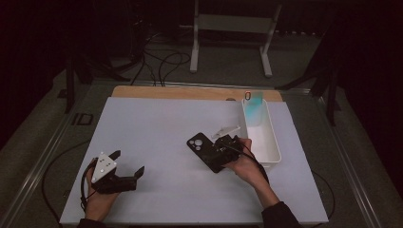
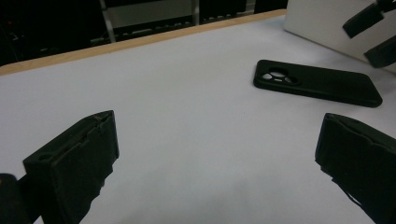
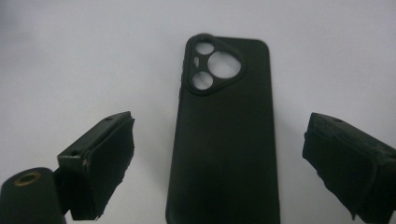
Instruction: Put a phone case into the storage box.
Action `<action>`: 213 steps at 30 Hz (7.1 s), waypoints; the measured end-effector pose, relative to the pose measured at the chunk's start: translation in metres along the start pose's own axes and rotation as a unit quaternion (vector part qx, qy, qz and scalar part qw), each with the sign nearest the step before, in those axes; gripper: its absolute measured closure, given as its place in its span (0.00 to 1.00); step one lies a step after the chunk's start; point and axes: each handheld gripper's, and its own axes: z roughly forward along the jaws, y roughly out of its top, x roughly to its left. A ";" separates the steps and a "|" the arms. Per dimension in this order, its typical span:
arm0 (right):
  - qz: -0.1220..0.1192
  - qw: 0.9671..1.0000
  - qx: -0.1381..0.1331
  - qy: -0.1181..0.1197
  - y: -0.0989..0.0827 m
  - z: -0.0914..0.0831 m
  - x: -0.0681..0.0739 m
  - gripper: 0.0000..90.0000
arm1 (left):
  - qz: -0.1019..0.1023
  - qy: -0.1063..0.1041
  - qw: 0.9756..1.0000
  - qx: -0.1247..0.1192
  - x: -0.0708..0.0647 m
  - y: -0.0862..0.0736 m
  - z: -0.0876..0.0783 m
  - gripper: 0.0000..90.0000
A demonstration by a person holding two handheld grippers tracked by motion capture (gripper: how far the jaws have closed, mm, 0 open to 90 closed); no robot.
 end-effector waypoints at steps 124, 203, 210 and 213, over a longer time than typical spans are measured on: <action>0.019 0.985 -0.166 0.030 0.011 -0.044 0.031 0.16 | 0.006 -0.101 0.995 0.017 -0.053 0.112 0.068 0.01; 0.003 0.981 -0.192 0.039 0.018 -0.046 0.039 0.09 | -0.006 -0.158 0.987 0.004 -0.075 0.119 0.075 0.95; 0.007 0.979 -0.201 0.042 0.026 -0.058 0.033 0.09 | -0.008 -0.156 0.988 0.006 -0.074 0.116 0.076 0.95; 0.008 0.977 -0.208 0.043 0.030 -0.062 0.032 0.09 | -0.009 -0.156 0.988 0.006 -0.074 0.115 0.076 0.95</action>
